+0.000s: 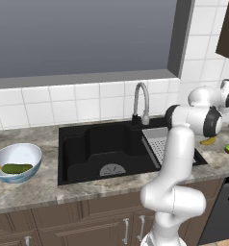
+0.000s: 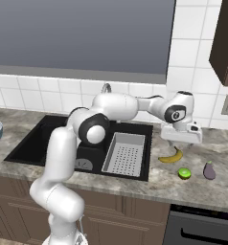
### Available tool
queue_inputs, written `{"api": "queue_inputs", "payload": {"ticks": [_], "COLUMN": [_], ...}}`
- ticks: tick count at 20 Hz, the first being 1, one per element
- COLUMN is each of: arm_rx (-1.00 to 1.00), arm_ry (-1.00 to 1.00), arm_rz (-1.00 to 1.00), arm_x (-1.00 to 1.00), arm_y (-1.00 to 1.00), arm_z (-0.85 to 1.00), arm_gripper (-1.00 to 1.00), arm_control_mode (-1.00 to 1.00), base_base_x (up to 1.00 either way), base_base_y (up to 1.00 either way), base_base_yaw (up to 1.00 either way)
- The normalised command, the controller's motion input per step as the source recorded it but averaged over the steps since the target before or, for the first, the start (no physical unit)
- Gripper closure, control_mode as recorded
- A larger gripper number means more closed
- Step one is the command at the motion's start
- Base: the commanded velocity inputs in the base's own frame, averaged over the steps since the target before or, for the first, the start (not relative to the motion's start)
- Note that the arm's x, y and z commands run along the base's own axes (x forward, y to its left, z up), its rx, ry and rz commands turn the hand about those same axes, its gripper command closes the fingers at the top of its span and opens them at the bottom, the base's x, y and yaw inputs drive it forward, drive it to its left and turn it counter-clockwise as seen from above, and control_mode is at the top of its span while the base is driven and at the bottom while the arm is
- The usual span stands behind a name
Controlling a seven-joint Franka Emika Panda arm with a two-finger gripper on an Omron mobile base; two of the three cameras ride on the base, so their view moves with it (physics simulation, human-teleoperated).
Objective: There is a mixed pile of frozen fruits and vegetables on the counter. Locate all the frozen vegetables and place the items in a bowl on the counter. Take all the frozen fruits and defrost them in a running sink.
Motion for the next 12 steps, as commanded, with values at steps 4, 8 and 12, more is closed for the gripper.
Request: {"api": "queue_inputs", "payload": {"ticks": [4,8,12], "arm_rx": [0.00,0.00,0.00], "arm_ry": [0.00,0.00,0.00], "arm_rz": [0.00,0.00,0.00], "arm_x": [0.00,0.00,0.00], "arm_y": [-0.25,-0.24,-0.23], "arm_z": [-0.10,-0.08,-0.06], "arm_gripper": [-1.00,-1.00,-1.00], "arm_control_mode": [-1.00,-1.00,-1.00], "base_base_x": [0.00,0.00,0.00], "base_base_y": [0.00,0.00,0.00], "base_base_yaw": [0.00,0.00,0.00]}}
